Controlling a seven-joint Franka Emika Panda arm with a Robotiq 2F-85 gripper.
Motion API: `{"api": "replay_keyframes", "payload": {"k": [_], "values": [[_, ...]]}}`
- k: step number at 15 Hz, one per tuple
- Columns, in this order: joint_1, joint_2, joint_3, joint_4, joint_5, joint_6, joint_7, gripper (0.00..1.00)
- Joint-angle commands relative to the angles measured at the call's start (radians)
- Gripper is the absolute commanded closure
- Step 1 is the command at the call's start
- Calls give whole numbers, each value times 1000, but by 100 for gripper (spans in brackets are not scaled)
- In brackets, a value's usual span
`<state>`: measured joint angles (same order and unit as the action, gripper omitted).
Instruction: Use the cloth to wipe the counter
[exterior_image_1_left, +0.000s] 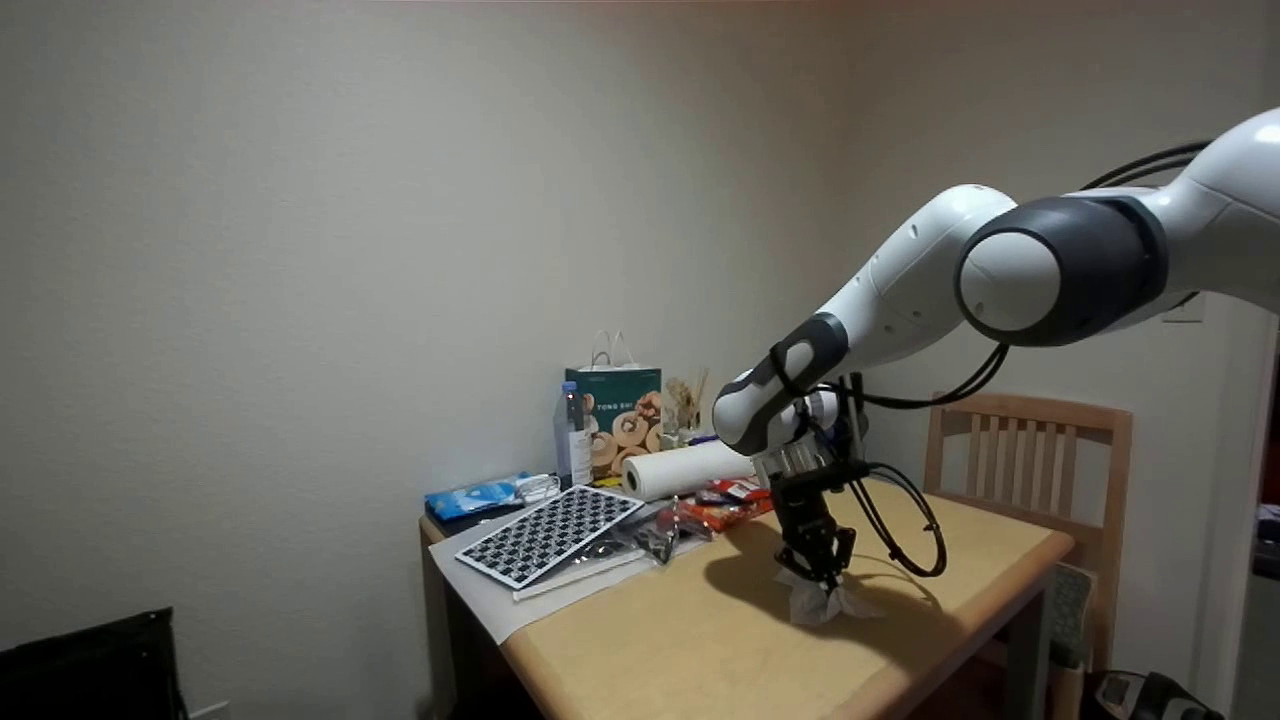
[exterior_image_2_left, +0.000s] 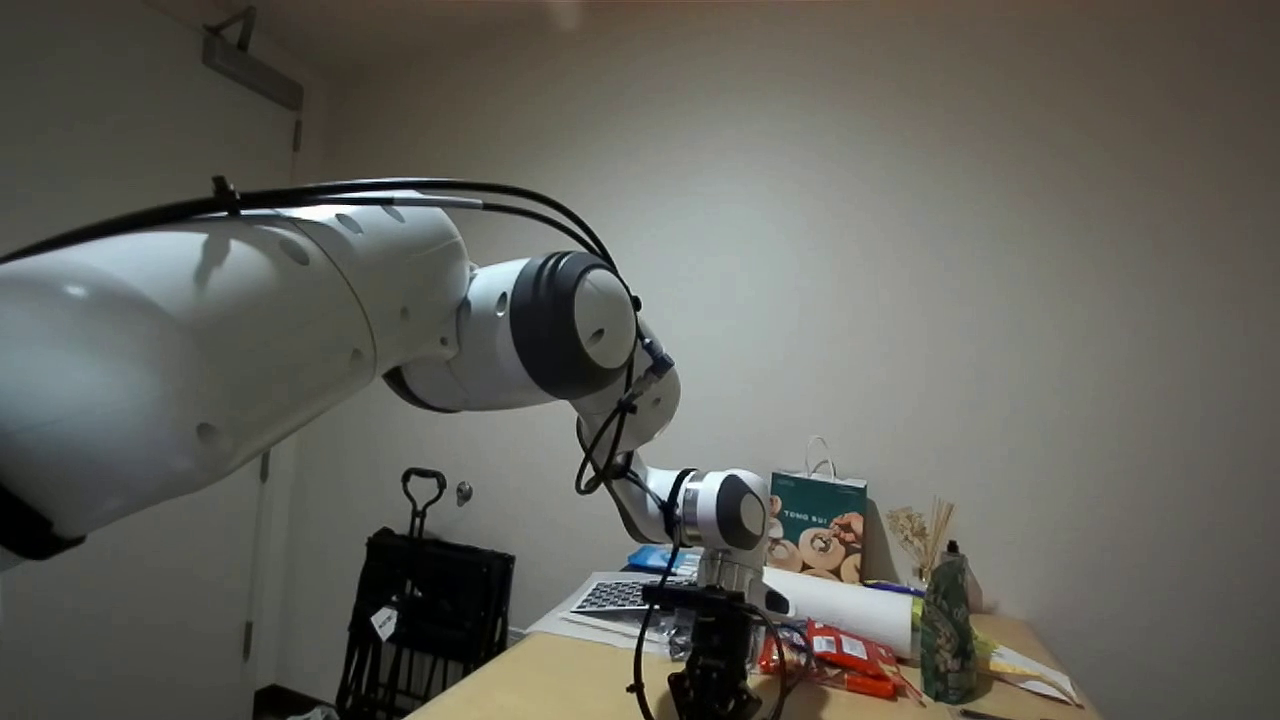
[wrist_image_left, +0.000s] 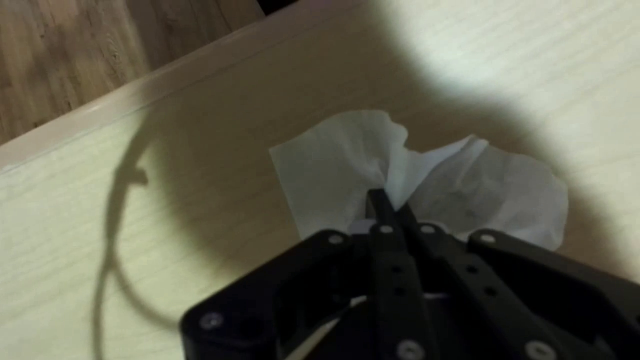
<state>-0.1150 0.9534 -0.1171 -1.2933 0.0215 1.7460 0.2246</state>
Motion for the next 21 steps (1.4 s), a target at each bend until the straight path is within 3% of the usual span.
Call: {"api": "replay_keyframes", "payload": {"k": [1,6,7,9,12,21], "values": [[33,-12,45,-22,-8,-35,-79,100],[174,36,81,81,-97,-180,-100,100],[145,17,78,43,-56,-130,-69,99],[194,30,82,66,-82,-154,-66,99],[193,39,79,77,-88,-157,-66,100],[336,170,147,299,-195,-151,-245,100]]}}
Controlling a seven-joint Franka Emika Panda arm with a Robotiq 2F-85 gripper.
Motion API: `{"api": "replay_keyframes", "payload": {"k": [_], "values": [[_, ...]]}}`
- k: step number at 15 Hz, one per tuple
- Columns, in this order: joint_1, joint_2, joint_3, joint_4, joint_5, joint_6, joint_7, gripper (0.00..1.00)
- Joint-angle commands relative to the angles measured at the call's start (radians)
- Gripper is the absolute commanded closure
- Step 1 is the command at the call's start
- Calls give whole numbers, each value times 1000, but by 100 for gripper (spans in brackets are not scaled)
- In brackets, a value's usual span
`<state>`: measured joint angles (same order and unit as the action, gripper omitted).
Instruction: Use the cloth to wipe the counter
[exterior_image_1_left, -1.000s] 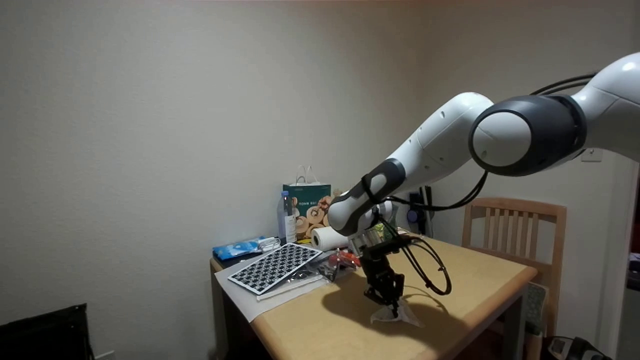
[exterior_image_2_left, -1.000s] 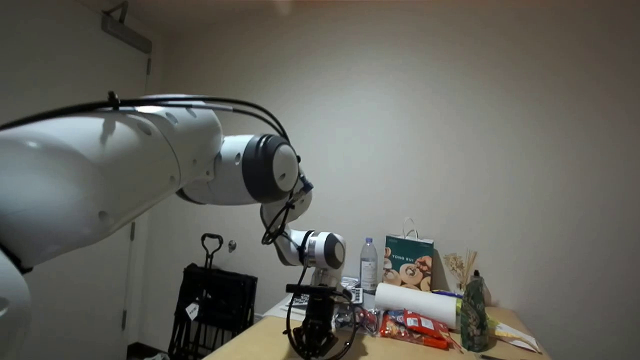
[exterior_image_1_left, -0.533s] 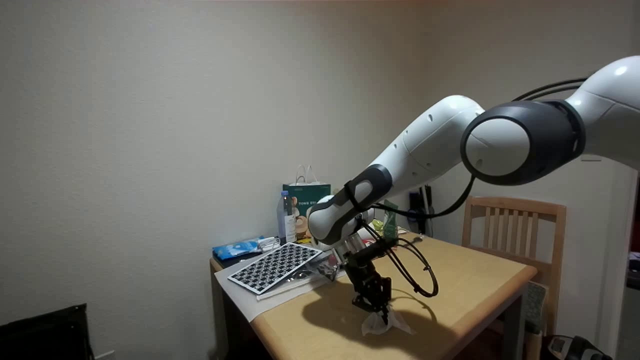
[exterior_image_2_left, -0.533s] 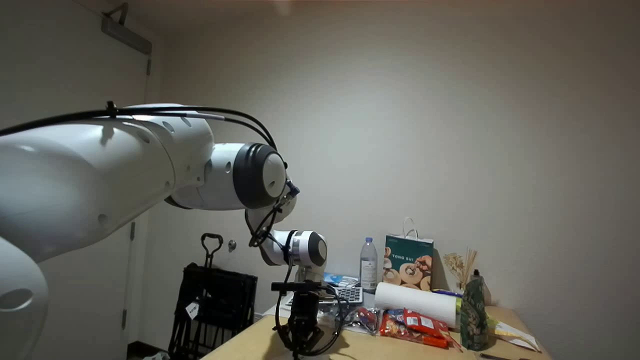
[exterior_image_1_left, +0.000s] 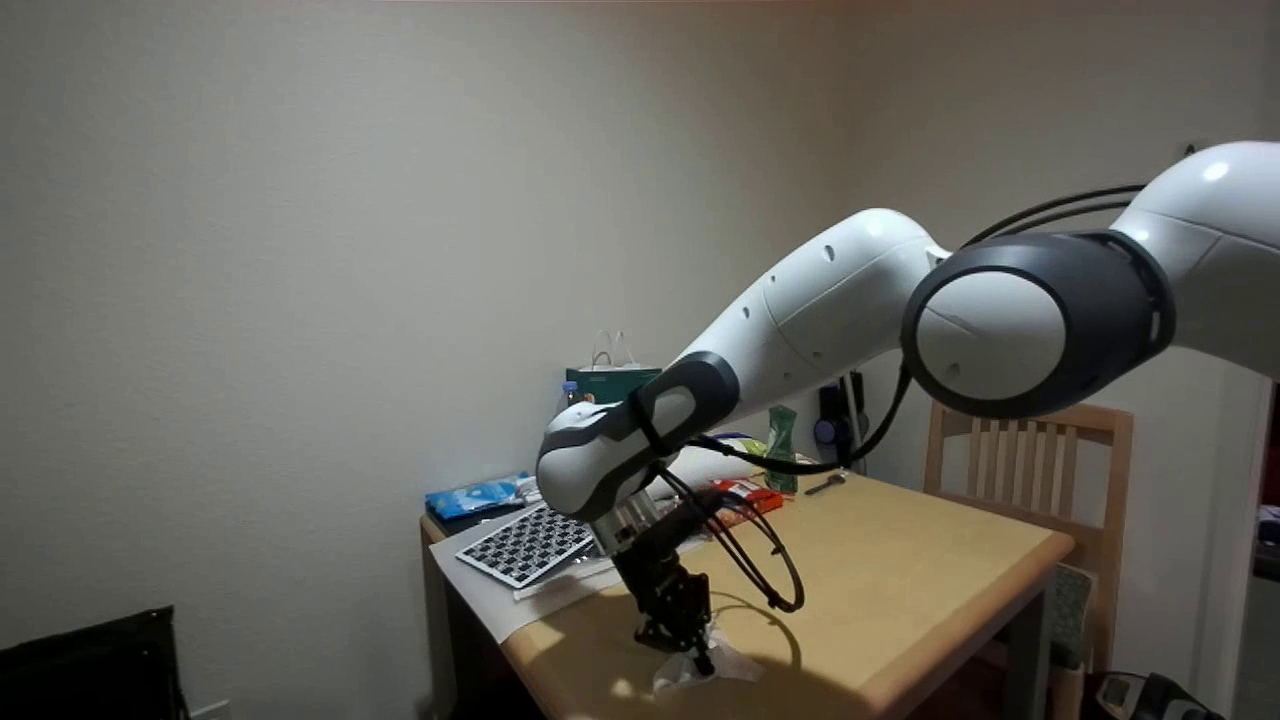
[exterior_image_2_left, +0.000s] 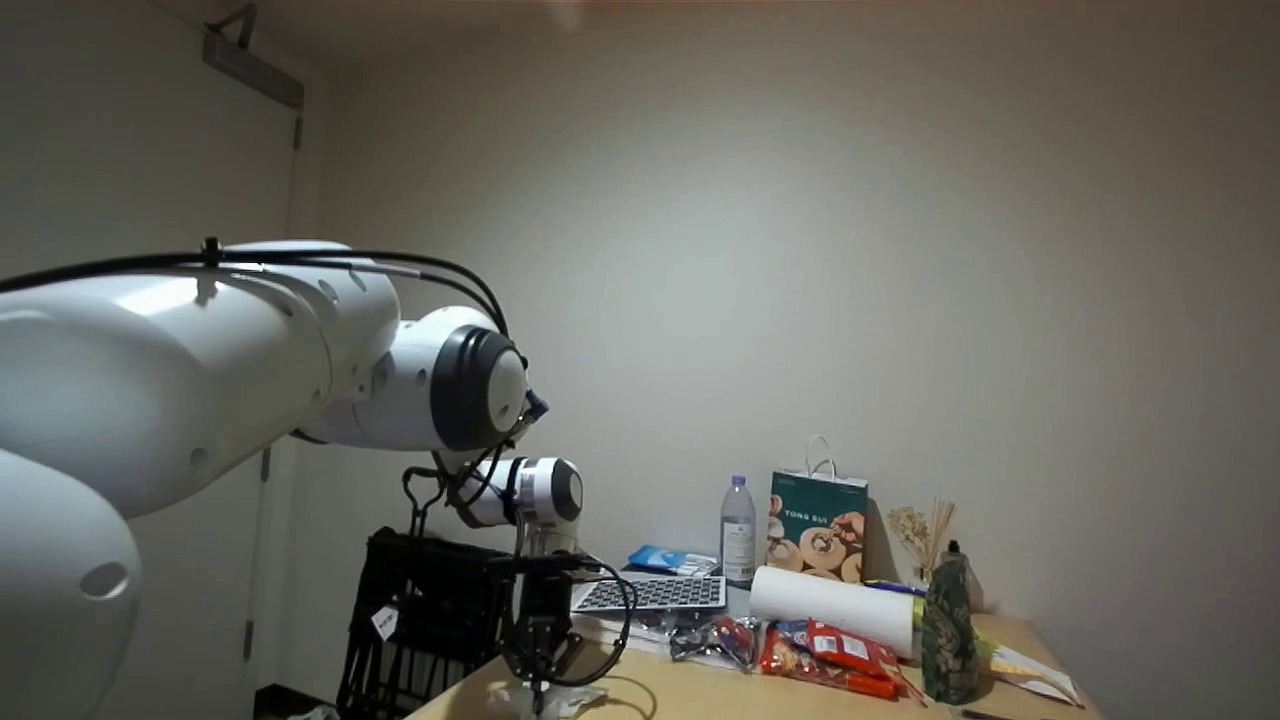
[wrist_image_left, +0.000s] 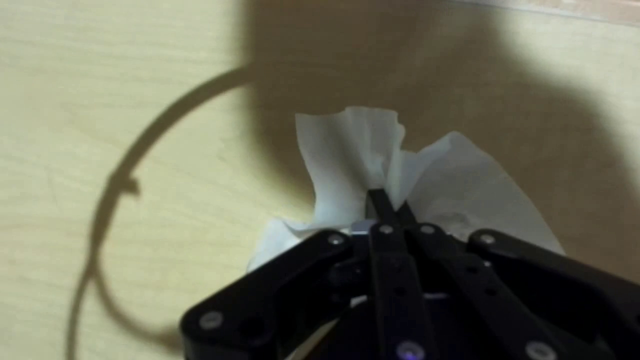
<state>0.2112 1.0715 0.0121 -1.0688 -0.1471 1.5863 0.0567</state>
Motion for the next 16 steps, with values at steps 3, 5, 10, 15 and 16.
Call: {"api": "replay_keyframes", "payload": {"k": [3,5,10,15,16], "values": [[32,25,2,51,-11,0,-34,99],[28,28,3,57,-11,0,-45,99],[55,73,28,134,-30,-34,-101,100],[112,143,86,254,-15,-148,-223,100],[123,157,93,277,-14,-175,-241,100]]}}
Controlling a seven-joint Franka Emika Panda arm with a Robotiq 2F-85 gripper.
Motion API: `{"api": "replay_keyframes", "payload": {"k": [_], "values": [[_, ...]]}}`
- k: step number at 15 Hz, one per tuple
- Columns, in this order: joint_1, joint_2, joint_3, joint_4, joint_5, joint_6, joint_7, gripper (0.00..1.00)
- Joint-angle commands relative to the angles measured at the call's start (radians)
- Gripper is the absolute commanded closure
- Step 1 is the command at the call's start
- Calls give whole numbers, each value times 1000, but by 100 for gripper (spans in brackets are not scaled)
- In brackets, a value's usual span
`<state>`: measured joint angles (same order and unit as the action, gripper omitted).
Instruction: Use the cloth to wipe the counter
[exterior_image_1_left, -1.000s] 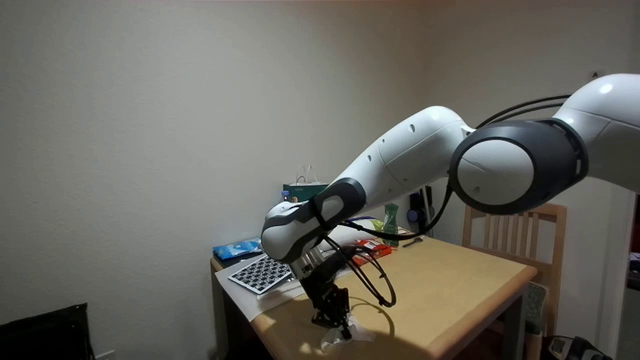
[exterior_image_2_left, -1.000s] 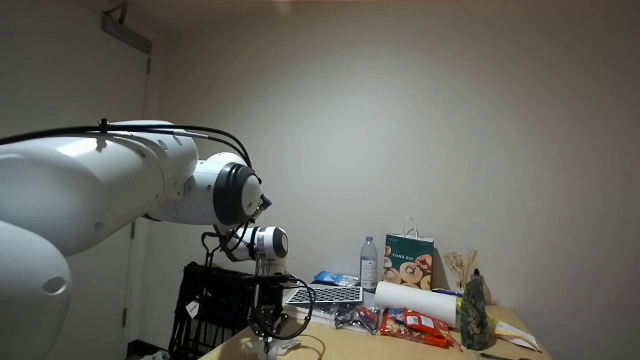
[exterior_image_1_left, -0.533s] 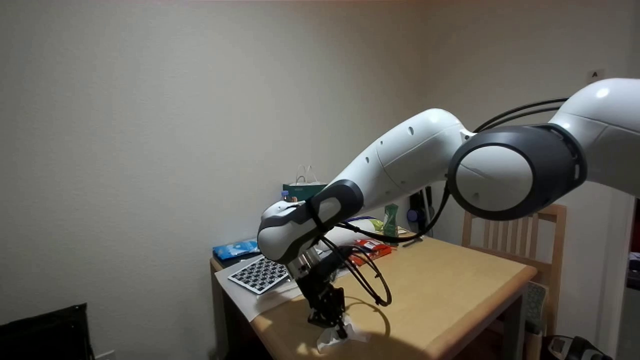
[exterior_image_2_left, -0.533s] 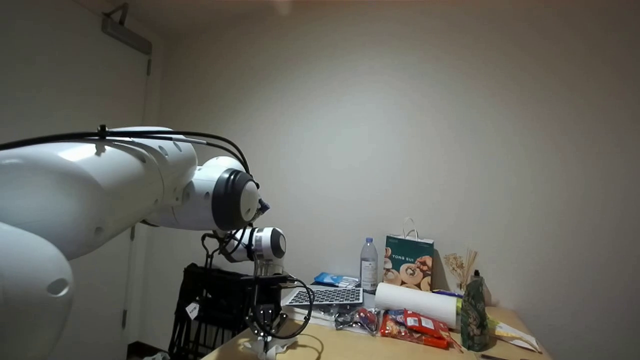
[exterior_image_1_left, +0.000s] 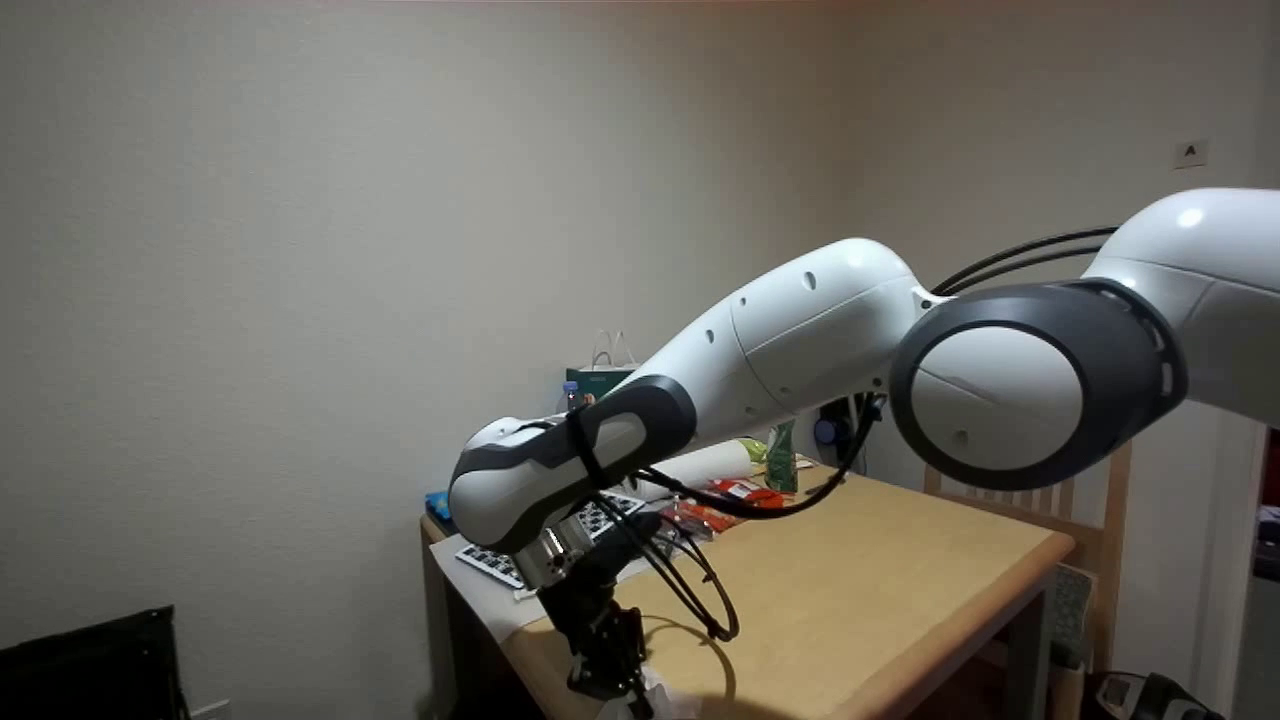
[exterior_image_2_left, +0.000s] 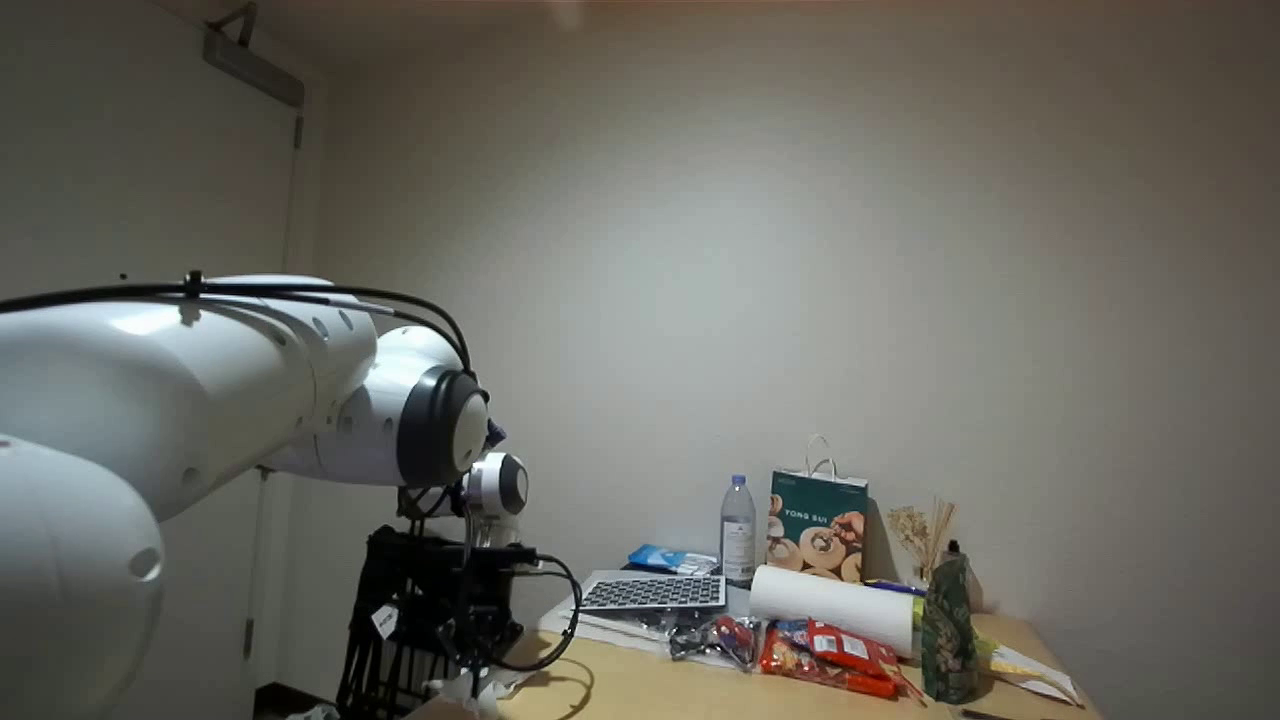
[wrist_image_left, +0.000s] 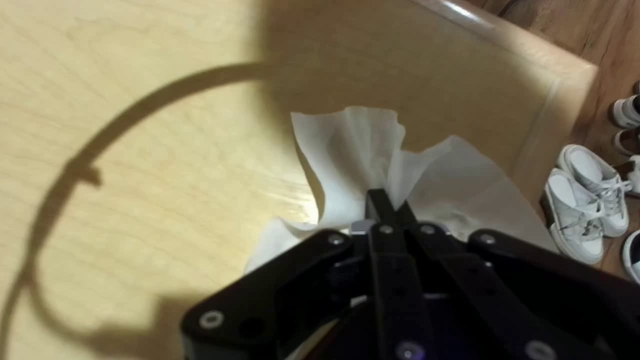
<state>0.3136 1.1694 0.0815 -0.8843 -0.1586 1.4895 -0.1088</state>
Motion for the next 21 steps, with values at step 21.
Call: {"api": "replay_keyframes", "payload": {"k": [21], "values": [[-136,-94,-37,-191,133,30,255,99]]}}
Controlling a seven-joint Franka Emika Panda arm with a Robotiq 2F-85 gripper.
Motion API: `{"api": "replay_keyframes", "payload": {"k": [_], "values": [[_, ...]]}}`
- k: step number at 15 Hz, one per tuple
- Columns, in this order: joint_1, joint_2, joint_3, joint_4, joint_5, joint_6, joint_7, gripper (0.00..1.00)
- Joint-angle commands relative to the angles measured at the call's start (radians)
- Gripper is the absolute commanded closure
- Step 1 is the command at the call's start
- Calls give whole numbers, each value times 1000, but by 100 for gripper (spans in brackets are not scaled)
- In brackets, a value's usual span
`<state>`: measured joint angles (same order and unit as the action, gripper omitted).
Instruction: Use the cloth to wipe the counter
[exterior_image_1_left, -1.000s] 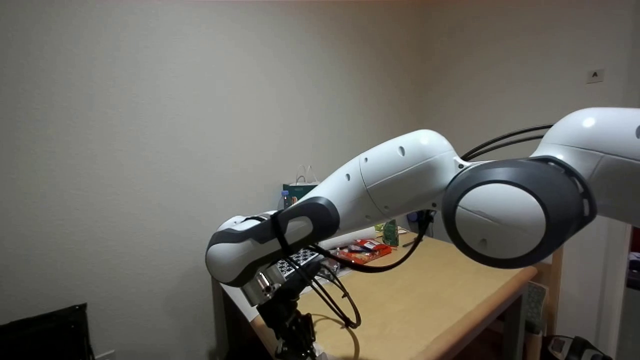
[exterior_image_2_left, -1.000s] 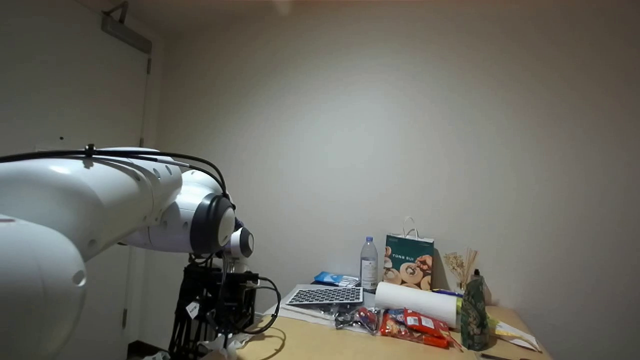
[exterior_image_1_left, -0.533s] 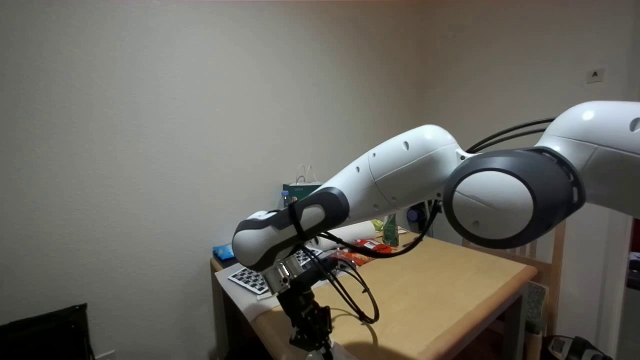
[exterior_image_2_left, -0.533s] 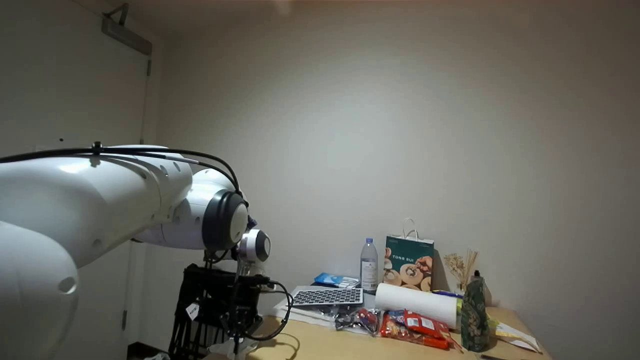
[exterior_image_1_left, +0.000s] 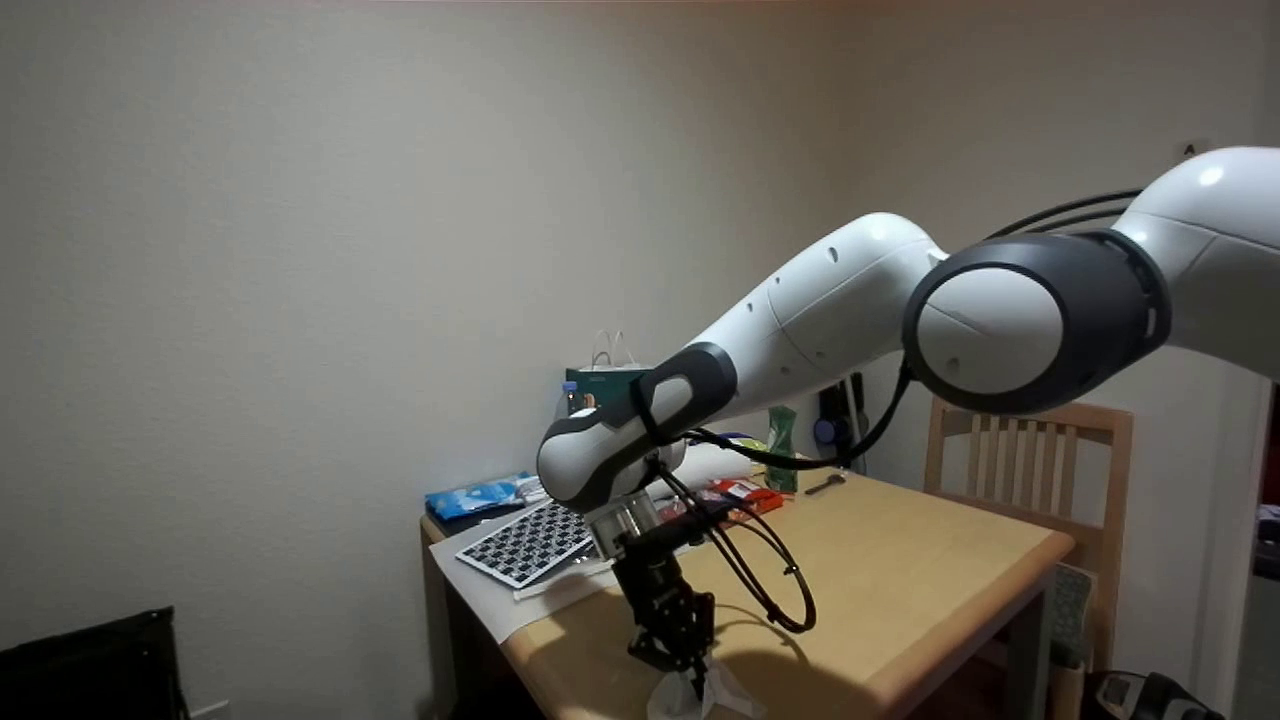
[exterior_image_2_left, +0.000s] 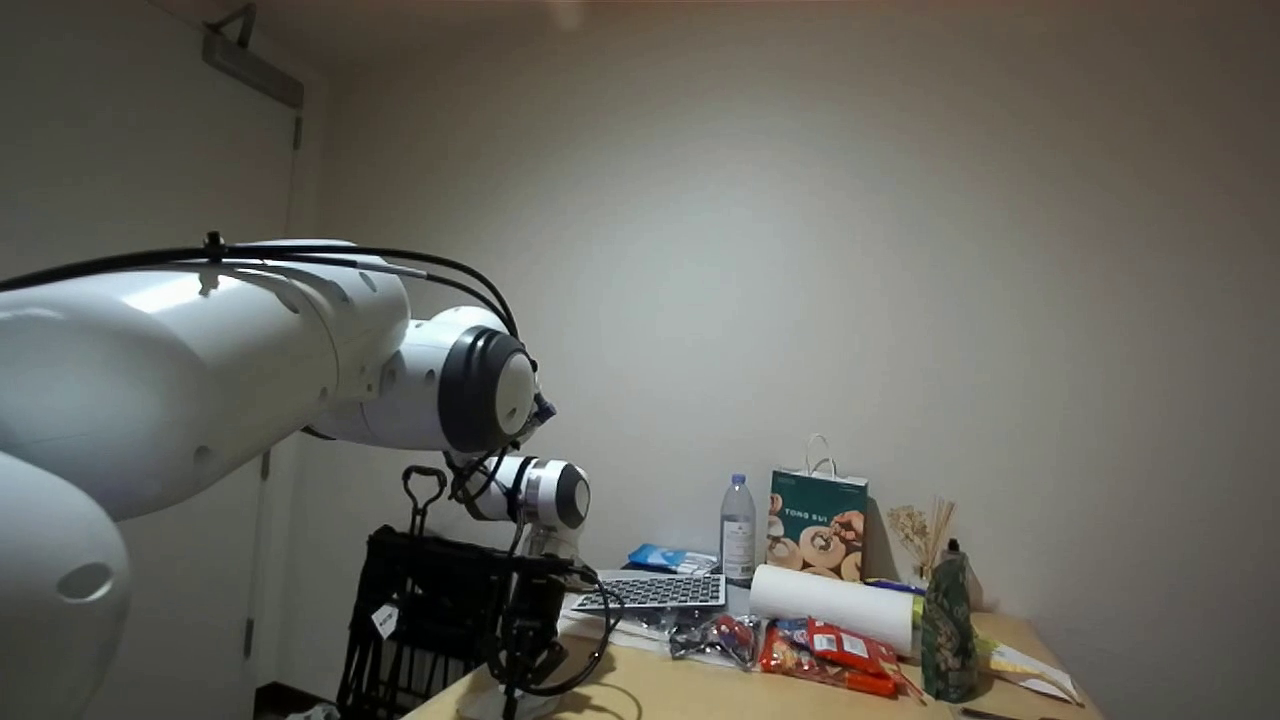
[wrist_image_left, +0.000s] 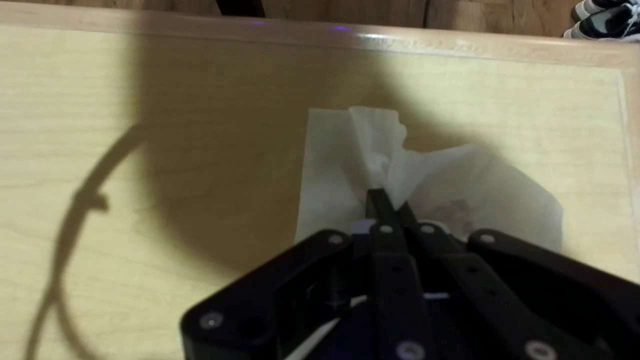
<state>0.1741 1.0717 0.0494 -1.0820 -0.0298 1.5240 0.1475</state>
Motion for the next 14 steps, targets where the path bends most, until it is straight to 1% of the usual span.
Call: {"api": "replay_keyframes", "payload": {"k": [1,3,6,7,10,12,13,14], "values": [[4,2,-5,4,4,-2,0,99],[6,5,-15,2,1,8,21,100],[-43,-11,-40,-69,41,72,117,100],[-62,-18,-44,-88,63,70,134,100],[-122,-62,-69,-185,129,112,175,100],[-169,-83,-71,-230,191,128,187,100],[-132,-51,-71,-106,150,31,154,99],[-154,-60,-73,-127,171,38,154,99]]}}
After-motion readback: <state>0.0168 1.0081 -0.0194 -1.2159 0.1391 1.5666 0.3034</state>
